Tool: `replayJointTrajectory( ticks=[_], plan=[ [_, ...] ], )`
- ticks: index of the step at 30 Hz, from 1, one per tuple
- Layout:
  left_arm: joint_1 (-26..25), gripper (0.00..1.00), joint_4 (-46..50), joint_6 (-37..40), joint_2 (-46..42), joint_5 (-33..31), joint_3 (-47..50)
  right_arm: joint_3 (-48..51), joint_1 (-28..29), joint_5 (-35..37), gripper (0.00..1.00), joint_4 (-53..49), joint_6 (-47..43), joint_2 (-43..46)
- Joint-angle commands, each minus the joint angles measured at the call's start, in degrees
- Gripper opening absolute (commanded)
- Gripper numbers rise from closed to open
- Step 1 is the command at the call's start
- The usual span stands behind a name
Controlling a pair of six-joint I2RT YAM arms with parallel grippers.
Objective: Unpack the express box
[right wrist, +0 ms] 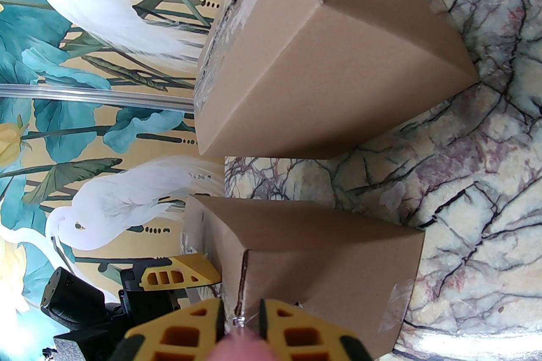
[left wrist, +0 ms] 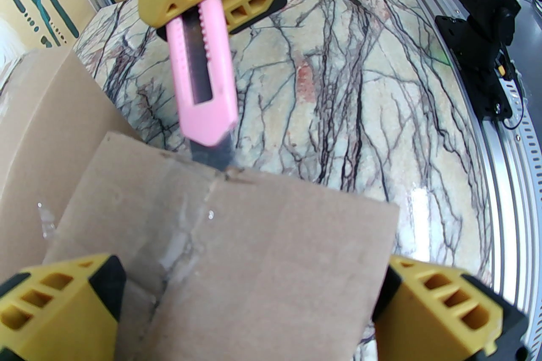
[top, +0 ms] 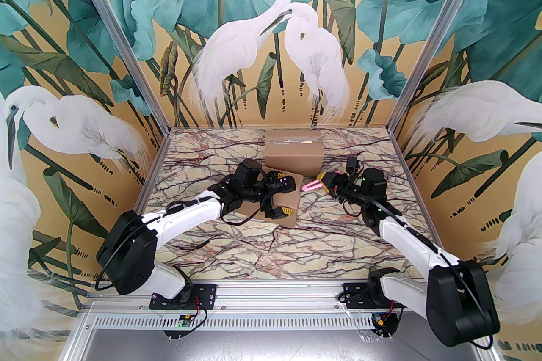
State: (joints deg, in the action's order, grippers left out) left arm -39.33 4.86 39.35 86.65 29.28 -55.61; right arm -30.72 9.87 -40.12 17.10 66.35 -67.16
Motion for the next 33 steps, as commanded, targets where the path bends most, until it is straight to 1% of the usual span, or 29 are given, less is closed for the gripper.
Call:
replayJointTrajectory(
  ticks=[1, 3, 5, 7, 9, 14, 16, 18, 20, 25, 28, 31, 33],
  plan=[
    [2.3, 1.0, -8.8, -8.7, 2.9, -9.7, -2.3, 1.5, 3.6, -12.0, 0.0, -6.7, -1.8, -0.9],
    [2.3, 1.0, -12.5, -11.5, 3.0, -11.2, -1.8, 2.8, 4.9, -11.1, 0.0, -5.2, -0.3, -0.5],
    [2.2, 1.0, -14.6, -13.2, 3.4, -14.1, -1.8, 4.3, 6.1, -10.5, 0.0, -3.5, 1.5, -0.6],
    [2.2, 1.0, -14.9, -13.7, 3.7, -19.1, -2.3, 6.1, 6.7, -9.9, 0.0, -1.5, 3.9, -0.3],
    [2.2, 1.0, -15.2, -14.2, 3.8, -23.4, -2.5, 7.1, 6.9, -8.6, 0.0, -1.6, 5.2, 0.9],
    [2.2, 1.0, -10.0, -15.4, 3.8, -27.0, -4.8, 6.7, 7.0, -5.8, 0.0, -8.9, 5.0, 6.1],
    [2.2, 1.0, -8.4, -16.2, 3.4, -27.2, -5.0, 6.1, 6.9, -4.7, 0.0, -13.2, 3.7, 8.0],
    [2.1, 1.0, -6.5, -16.5, 2.8, -27.4, -5.1, 6.1, 6.7, -4.3, 0.0, -15.2, 3.0, 8.8],
    [2.1, 0.99, -4.3, -15.3, 1.9, -24.9, -5.0, 6.4, 6.1, -3.9, 0.0, -15.4, 2.5, 8.9],
    [1.9, 0.99, 1.6, -5.9, -2.3, -9.1, -2.8, 3.1, 5.3, -1.1, 0.0, -14.4, 0.1, 5.1],
    [1.7, 0.99, 6.4, -1.4, -3.9, -1.7, -3.7, 0.3, 5.3, 0.3, 0.0, -13.2, -1.5, 3.1],
    [1.5, 0.99, 11.9, 0.1, -3.8, 1.6, -6.0, -2.0, 5.4, 0.5, 0.0, -13.1, -2.5, 1.0],
    [1.2, 1.0, 16.2, 1.8, -3.3, 2.6, -7.8, -2.5, 5.4, 1.1, 0.0, -13.0, -2.7, 0.4]
  ],
)
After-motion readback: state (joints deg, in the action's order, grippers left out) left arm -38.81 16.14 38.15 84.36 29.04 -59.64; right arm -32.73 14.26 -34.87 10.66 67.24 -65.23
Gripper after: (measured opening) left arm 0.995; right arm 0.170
